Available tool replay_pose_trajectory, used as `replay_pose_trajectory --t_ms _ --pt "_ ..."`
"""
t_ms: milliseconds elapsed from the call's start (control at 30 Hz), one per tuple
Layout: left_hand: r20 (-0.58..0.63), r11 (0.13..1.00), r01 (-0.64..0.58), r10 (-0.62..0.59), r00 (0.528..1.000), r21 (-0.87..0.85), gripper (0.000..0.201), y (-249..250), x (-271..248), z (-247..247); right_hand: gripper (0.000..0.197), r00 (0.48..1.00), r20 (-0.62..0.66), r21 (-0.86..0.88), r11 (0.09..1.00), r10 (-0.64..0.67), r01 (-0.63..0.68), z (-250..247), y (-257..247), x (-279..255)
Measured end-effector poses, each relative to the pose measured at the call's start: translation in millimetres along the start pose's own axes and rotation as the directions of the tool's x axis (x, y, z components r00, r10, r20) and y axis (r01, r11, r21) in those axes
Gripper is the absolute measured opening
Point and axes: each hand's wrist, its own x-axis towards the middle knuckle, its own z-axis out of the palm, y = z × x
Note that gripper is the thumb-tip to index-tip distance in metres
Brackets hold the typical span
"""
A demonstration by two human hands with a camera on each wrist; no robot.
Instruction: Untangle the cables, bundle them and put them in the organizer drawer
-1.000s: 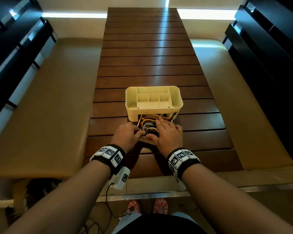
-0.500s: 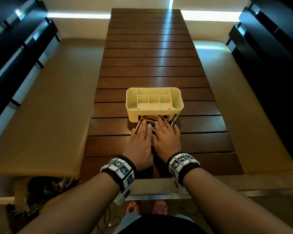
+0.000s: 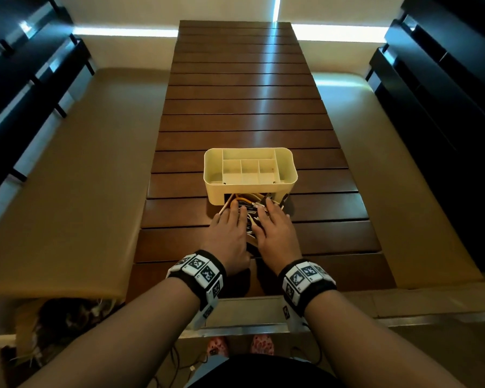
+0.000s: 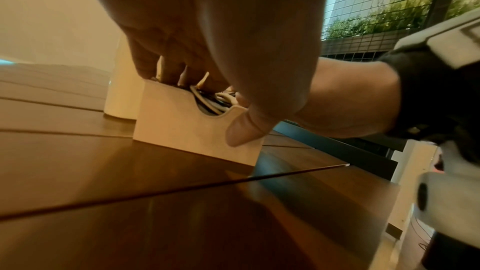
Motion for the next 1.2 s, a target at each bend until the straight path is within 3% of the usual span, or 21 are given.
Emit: replay_pose_trajectory --t_ms 100,233,333,400,500,600,667,700,767,833,900,1100,1200 --pt "-0.006 1.0 -0.005 0.005 1.0 0.005 0.092 -1.7 -4.9 1.9 0.046 0.993 -0.108 -0.025 0.999 -0.048 0.045 7.4 5.7 -0.1" --pt "-0.077 1.0 -0.008 0.009 0.997 0.024 0.074 -4.2 -3.6 -6.8 0.046 0.998 -0.026 -0.053 0.997 -0.059 0.057 2.1 10.9 4.3" --pt "-0.151 0.98 -0.191 0.199 0.968 0.062 0.072 -3.9 3.5 -10.7 0.05 0.996 0.052 -0.112 0.991 -0.074 0.079 -5.2 10.6 1.8" --pt "-0.104 0.953 -0.295 0.302 0.948 0.073 0.075 -6.2 13.3 -11.0 0.052 0.99 0.101 -0.108 0.989 -0.094 0.105 -9.8 12.9 2.0" --pt "0.028 0.956 -0.293 0.294 0.956 -0.008 0.07 -12.9 28.7 -9.7 0.05 0.975 0.188 -0.019 0.992 -0.117 0.123 -19.1 18.4 5.8" --pt "0.034 0.96 -0.261 0.265 0.964 -0.1 0.068 -11.5 32.8 -6.8 0.052 0.955 0.269 0.025 0.992 -0.125 0.122 -21.8 21.4 9.1" --pt "0.004 0.967 -0.228 0.23 0.973 -0.112 0.067 -8.2 32.2 -3.1 0.052 0.98 0.15 0.144 0.984 -0.128 0.106 -16.5 18.5 4.7" --pt "-0.012 0.972 -0.215 0.215 0.977 -0.096 0.065 -7.1 31.8 -1.4 0.052 0.996 0.024 0.239 0.968 -0.087 0.079 -12.4 16.1 0.0" --pt "-0.038 0.977 -0.198 0.196 0.98 -0.075 0.062 -6.2 32.6 1.3 0.051 0.974 -0.173 0.429 0.901 0.145 -0.058 -8.0 9.6 -7.7" --pt "-0.047 0.978 -0.192 0.189 0.981 -0.083 0.06 -6.6 32.7 2.2 0.057 0.91 -0.11 0.561 0.781 0.401 -0.276 -15.1 4.2 -3.0" --pt "-0.06 0.977 -0.191 0.186 0.981 -0.092 0.06 -5.6 32.5 3.7 0.063 0.882 0.016 0.571 0.72 0.47 -0.394 -25.0 4.7 10.1" --pt "-0.154 0.978 -0.172 0.153 0.976 -0.117 0.058 -2.2 27.5 12.3 0.053 0.985 0.056 0.322 0.931 0.165 -0.174 -22.9 2.1 21.5" --pt "-0.19 0.975 -0.176 0.148 0.97 -0.137 0.057 -1.1 26.9 12.6 0.047 0.991 0.043 0.361 0.923 0.125 -0.132 -16.7 2.5 16.2"
